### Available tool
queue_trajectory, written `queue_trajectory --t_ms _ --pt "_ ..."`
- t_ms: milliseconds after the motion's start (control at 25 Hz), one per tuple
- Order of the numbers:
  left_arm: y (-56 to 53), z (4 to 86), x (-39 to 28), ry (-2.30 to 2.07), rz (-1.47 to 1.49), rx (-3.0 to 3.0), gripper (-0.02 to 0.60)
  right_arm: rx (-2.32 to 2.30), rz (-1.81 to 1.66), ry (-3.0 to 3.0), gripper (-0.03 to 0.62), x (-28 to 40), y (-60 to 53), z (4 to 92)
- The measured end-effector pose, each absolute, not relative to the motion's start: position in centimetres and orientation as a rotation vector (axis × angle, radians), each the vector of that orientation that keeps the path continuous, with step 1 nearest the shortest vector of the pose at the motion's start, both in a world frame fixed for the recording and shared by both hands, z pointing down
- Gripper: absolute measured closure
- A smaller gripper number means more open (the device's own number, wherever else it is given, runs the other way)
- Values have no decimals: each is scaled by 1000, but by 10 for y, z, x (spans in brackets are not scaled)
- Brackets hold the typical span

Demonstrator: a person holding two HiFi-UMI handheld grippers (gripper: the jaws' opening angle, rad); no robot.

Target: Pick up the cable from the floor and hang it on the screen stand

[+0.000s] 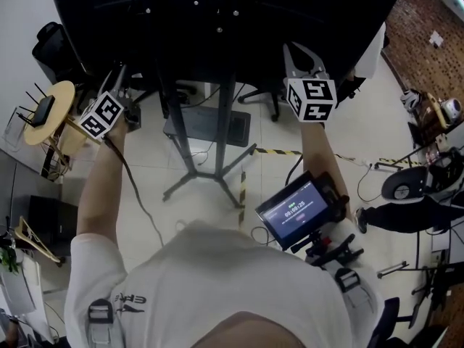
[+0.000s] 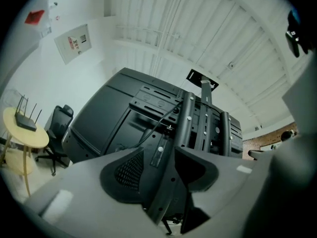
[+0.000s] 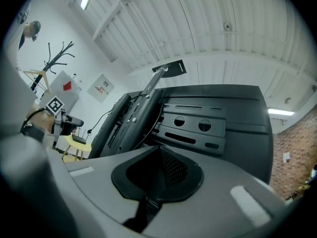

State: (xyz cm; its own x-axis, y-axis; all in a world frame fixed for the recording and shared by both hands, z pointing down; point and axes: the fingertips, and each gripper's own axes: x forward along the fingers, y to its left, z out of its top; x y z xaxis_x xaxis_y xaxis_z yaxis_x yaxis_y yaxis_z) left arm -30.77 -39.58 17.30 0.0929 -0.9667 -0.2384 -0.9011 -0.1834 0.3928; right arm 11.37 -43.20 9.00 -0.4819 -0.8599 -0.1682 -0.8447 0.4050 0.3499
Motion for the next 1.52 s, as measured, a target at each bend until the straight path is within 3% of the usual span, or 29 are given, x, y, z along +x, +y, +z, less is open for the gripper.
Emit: queue_trajectory --t_ms 480,840,1520 --pt "-327 147 -239 -2273 -402 2362 573 1449 -428 -2730 575 118 -423 139" --pt "-295 147 -223 -2251 -342 2413 579 1362 -293 -2827 577 89 -389 171" --pt "-187 243 -201 -2143 -115 2483 580 1167 -64 -2851 580 33 -234 280"
